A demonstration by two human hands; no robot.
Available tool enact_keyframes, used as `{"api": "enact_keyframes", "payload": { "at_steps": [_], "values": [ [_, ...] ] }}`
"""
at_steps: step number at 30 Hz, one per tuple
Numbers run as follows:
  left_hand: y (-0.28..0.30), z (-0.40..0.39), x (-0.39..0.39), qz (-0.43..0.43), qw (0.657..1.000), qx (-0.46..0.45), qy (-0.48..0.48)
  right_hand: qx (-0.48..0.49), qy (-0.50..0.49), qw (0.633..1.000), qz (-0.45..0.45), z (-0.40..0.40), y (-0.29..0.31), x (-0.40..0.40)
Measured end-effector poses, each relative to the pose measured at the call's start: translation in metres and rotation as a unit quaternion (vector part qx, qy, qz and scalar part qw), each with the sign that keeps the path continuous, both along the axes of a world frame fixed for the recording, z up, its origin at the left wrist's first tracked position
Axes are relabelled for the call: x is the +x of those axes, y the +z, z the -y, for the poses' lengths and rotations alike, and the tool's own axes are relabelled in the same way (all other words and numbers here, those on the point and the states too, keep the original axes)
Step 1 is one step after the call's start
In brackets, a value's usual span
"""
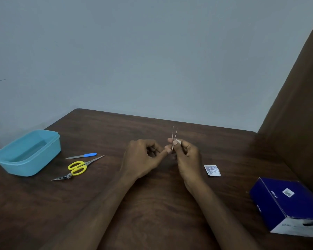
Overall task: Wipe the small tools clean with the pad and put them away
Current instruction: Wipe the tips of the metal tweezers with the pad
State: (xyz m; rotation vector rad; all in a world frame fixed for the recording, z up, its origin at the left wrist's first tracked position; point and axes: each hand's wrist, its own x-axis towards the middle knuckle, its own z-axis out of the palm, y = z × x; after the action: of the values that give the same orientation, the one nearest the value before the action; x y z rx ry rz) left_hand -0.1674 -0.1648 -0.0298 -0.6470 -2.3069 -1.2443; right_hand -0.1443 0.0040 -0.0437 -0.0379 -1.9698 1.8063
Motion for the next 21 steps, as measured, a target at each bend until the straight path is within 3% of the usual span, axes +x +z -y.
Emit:
{"api": "enact_keyframes", "payload": {
  "at_steps": [5, 13, 17, 21],
  "values": [
    [0.004, -0.001, -0.002, 0.107, 0.983, 0.136, -0.059, 0.055, 0.029, 0.998, 0.013, -0.004, -0.002, -0.001],
    [0.004, 0.003, -0.010, 0.168, 0.956, 0.234, -0.058, 0.115, 0.098, 0.988, 0.032, -0.011, 0.000, 0.002],
    [0.005, 0.003, -0.009, 0.208, 0.938, 0.268, -0.066, 0.179, 0.008, 0.984, 0.020, -0.010, 0.004, 0.004],
    [0.003, -0.003, -0.006, 0.226, 0.935, 0.268, -0.046, 0.239, -0.091, 0.965, -0.051, -0.015, 0.005, 0.003]
  ]
}}
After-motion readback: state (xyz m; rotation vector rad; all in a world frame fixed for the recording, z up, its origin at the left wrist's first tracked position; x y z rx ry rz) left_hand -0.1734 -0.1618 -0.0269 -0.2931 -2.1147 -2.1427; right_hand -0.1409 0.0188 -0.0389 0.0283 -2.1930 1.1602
